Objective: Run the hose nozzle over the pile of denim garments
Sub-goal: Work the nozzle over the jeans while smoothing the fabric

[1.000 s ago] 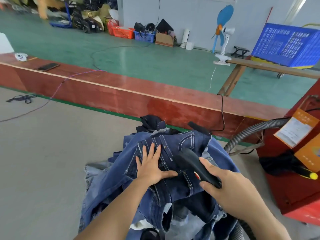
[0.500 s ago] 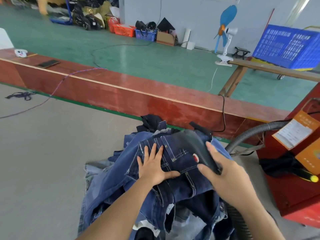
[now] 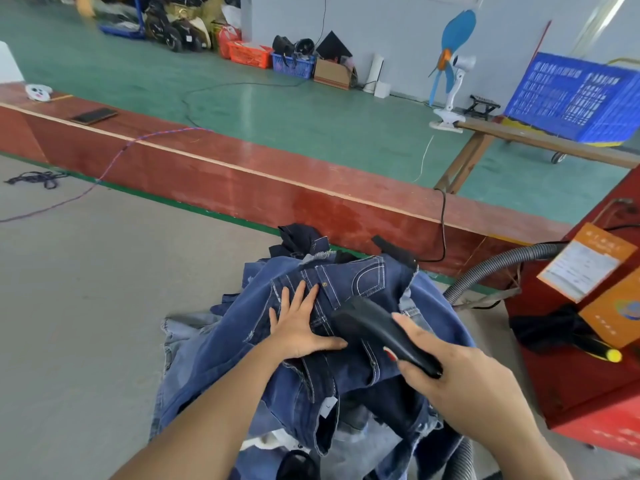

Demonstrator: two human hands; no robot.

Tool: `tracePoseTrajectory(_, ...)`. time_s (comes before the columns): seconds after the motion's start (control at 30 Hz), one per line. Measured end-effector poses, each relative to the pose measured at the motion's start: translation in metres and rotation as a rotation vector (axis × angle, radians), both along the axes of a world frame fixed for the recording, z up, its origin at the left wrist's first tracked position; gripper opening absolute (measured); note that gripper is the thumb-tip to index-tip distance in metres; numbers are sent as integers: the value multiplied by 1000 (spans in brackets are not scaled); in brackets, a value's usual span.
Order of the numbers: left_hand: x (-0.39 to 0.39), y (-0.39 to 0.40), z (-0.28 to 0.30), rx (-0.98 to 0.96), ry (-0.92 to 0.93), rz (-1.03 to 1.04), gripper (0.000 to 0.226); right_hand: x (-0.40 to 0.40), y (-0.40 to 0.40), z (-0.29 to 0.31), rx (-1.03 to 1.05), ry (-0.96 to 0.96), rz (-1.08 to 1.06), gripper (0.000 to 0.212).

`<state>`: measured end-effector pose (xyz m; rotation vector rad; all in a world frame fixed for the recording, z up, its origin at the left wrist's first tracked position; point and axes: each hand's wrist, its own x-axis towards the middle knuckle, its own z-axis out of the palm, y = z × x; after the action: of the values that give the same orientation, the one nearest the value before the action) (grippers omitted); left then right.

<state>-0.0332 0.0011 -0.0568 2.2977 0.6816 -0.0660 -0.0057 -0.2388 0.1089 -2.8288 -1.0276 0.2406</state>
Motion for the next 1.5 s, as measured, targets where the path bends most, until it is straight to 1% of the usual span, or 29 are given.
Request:
tracePoseTrajectory(0.1, 0, -2, -1, 14, -16, 6, 128, -3, 3, -10, -14, -25, 26, 52)
tracePoseTrajectory(0.27, -2, -4, -1, 28, -13, -10, 132, -1, 12, -24, -21, -71, 2, 54)
tracePoseTrajectory(0.37, -1, -6, 0, 38, -8, 2, 133, -2, 19, -31, 13, -61, 11, 56)
tracePoseTrajectory(0.5, -2, -9, 0, 62, -27, 38, 135, -4, 36, -41, 60, -101, 8, 54)
tracePoseTrajectory(0.63, -4, -9, 3, 83, -23, 40, 136, 4, 41, -24, 300, 67, -89, 52)
tracePoseTrajectory(0.7, -4, -9, 5, 78, -24, 49, 135, 10, 35, -11, 420, 59, -126, 53)
tracePoseTrajectory(0.77, -4, -11, 6, 89, -18, 65, 135, 13, 26, -4, 466, 62, -149, 52)
tracePoseTrajectory(0.8, -4, -12, 6, 98, -10, 75, 135, 13, 21, -2, 453, 78, -152, 52)
tracePoseTrajectory(0.87, -5, -13, 7, 110, 4, 107, 137, 10, 13, -1, 353, 95, -126, 52)
tracePoseTrajectory(1.03, -7, -19, 5, 131, 30, 159, 142, 1, 13, -14, 72, 9, -10, 55)
tracePoseTrajectory(1.1, -8, -21, 5, 128, 22, 165, 143, -1, 22, -21, 23, -35, 18, 55)
tracePoseTrajectory(1.2, -9, -20, 5, 113, 24, 179, 143, -1, 32, -30, 21, -112, 27, 54)
tracePoseTrajectory(1.23, -9, -20, 6, 112, 28, 178, 143, 1, 34, -30, 35, -104, 19, 54)
tracePoseTrajectory(1.33, -11, -19, 8, 146, 76, 161, 145, 5, 33, -20, 210, 82, -50, 53)
tracePoseTrajectory(1.43, -13, -19, 9, 186, 122, 153, 150, 12, 22, -8, 379, 105, -69, 51)
tracePoseTrajectory(1.5, -13, -18, 11, 179, 123, 144, 153, 15, 12, -4, 424, 160, -60, 51)
